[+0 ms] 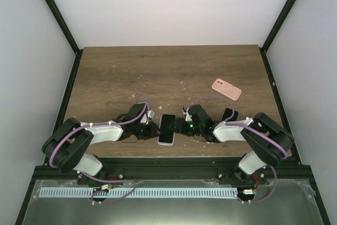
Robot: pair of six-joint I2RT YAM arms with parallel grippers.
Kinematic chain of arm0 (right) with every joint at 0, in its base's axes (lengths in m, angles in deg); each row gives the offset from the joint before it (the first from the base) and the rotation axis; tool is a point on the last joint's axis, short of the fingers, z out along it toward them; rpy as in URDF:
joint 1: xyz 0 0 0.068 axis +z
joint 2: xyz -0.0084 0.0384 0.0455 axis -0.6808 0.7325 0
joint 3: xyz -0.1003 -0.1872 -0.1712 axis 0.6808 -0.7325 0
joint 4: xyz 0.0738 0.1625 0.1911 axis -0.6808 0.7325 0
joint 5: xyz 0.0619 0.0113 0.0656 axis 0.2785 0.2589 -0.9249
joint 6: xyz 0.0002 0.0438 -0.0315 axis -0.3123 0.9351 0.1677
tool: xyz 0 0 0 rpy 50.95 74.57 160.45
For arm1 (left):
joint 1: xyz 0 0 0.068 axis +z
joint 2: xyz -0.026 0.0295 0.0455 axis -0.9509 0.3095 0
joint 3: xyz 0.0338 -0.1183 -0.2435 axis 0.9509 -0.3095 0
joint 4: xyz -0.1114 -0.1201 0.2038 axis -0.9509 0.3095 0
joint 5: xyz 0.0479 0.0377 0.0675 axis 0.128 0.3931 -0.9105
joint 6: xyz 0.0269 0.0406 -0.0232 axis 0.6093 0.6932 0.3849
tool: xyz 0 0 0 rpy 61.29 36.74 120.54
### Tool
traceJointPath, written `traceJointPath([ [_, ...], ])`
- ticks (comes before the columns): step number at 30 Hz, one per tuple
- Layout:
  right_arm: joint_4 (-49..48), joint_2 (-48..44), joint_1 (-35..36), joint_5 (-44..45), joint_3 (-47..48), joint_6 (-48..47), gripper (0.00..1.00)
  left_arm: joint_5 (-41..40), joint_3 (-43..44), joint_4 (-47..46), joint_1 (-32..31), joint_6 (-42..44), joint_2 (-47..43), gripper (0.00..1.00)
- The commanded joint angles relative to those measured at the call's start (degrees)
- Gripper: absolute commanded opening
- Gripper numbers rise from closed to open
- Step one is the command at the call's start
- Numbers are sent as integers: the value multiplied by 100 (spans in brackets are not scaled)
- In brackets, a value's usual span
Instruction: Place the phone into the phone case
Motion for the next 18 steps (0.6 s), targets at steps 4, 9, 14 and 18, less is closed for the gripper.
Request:
traceJointPath([
  [4,-808,-23,9,-487,6,321,51,306,-138,-475,-22,-120,-104,26],
  [9,-796,81,5,-529,18,334,52,168,-157,-306,-17,-32,-181,20],
  [14,-25,43,0,-117,139,-1,54,-109,-143,40,-19,32,-431,24],
  [18,548,-133,-55,340,164,-275,60,-336,-138,145,-11,-58,-657,36],
])
